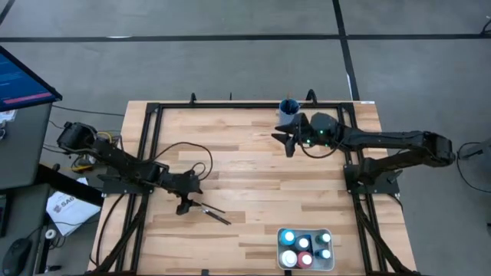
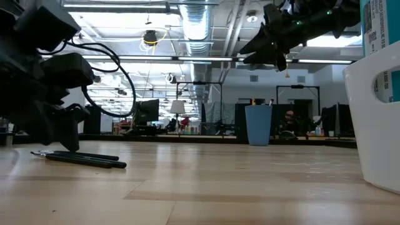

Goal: Pick & Place Paint Supplies
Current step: Put the silver paintbrush into the blue cup

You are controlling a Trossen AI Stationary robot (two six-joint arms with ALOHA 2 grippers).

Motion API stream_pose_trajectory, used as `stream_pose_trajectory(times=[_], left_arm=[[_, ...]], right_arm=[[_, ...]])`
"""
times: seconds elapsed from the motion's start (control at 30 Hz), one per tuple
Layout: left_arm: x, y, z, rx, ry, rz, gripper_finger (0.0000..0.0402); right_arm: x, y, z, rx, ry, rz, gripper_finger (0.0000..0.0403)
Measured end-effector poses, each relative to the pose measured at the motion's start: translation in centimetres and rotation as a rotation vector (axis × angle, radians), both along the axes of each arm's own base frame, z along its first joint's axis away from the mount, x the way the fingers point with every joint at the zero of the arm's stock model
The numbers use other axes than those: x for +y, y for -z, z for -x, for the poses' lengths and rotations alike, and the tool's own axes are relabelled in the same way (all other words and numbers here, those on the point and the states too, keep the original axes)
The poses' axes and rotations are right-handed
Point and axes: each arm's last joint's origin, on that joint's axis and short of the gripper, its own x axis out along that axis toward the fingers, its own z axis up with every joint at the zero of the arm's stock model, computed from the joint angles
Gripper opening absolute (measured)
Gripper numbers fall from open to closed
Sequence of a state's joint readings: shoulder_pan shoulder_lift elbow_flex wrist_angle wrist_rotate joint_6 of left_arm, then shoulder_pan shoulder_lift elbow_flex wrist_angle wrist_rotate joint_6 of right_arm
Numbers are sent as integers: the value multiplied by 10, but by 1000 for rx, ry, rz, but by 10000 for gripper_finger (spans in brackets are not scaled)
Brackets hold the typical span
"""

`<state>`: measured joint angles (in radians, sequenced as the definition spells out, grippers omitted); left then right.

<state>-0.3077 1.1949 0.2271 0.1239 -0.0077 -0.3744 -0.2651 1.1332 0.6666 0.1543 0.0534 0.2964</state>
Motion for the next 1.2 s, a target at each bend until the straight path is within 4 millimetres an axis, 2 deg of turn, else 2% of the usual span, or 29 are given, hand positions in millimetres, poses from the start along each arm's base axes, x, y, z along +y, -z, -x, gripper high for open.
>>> stream_pose_trajectory(times=[0.3,0.6,0.93,1.2], left_arm=[[-11,6,10,-19,60,-89,242],[-7,20,24,-26,43,-114,208],[-10,24,31,-56,101,-182,144],[-11,25,32,-60,67,-198,93]], right_arm=[[6,5,0,30,-1,-75,139],[7,5,0,16,8,-115,126],[10,5,-1,14,30,-113,124],[10,5,-1,10,36,-127,124]])
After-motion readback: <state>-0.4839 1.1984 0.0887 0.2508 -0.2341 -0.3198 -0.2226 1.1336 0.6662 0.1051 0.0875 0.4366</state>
